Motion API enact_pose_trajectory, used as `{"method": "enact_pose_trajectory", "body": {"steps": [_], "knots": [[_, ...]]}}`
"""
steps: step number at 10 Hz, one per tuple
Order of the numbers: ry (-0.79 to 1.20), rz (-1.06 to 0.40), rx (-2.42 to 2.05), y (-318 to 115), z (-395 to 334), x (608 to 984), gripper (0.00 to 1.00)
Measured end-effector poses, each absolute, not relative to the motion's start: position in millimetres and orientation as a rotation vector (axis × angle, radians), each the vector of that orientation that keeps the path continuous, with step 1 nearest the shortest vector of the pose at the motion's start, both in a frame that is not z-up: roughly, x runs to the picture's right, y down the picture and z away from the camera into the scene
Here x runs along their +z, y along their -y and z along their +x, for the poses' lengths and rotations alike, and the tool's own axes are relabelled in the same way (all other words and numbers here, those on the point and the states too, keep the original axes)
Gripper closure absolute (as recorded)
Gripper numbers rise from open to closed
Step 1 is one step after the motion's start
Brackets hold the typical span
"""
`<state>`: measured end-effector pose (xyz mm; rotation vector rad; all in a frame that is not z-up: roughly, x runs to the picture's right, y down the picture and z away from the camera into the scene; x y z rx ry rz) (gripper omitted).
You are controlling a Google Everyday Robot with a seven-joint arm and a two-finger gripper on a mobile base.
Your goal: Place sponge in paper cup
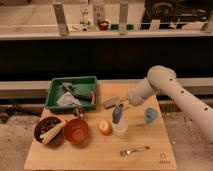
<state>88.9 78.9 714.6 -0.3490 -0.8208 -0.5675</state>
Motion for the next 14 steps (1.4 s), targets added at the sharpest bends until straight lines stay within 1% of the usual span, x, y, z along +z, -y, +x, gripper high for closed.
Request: {"method": "enact_pose_trajectory", "body": {"steps": [4,8,14], "knots": [[0.856,-0.374,-0.622,-84,87,712,1.00],[0.925,-0.371,-0.694,-91,87,713,1.00],[0.961,-0.365,-0.739,-91,90,707,1.00]]}}
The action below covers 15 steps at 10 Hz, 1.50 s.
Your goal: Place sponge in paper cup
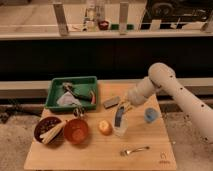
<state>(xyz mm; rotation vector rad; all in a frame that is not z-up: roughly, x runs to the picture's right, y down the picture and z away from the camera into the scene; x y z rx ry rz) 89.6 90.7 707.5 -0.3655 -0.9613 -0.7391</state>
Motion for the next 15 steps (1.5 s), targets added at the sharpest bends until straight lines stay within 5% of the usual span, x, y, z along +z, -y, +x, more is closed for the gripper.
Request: {"method": "enact_pose_trajectory", "body": {"steps": [8,15], "knots": [[0.999,-0.350,-0.790,-102,95,701,0.98],[0.983,-0.349,-0.801,-106,95,699,0.30]]}}
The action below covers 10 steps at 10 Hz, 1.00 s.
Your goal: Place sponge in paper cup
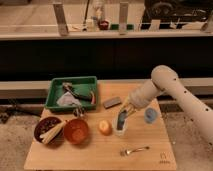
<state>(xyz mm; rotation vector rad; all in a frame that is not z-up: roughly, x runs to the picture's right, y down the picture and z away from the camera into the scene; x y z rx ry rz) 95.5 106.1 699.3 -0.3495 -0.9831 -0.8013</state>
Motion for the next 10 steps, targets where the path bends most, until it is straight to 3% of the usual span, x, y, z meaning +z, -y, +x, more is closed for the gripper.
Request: {"method": "enact_pose_trajectory", "body": {"steps": [2,10], "knots": [[0.980,-0.353,-0.802,-106.2,94.8,700.0,0.20],[0.966,-0.339,-0.774,-103.6,95.0,703.1,0.20]]}}
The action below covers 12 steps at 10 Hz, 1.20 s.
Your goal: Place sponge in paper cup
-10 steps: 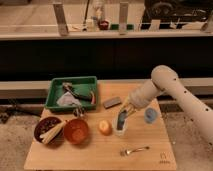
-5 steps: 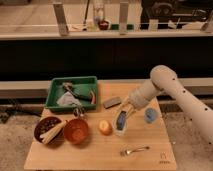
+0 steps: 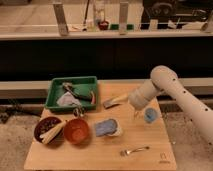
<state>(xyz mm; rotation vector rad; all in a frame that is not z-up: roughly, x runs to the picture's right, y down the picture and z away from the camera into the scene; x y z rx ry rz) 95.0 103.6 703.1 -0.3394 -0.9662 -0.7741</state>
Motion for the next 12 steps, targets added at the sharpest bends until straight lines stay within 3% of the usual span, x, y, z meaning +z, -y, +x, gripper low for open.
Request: {"method": "enact_pose_trajectory", "body": {"steps": [12], "knots": [[0.925,-0.342,-0.718,-98.9,99.5,706.7,0.20]]}}
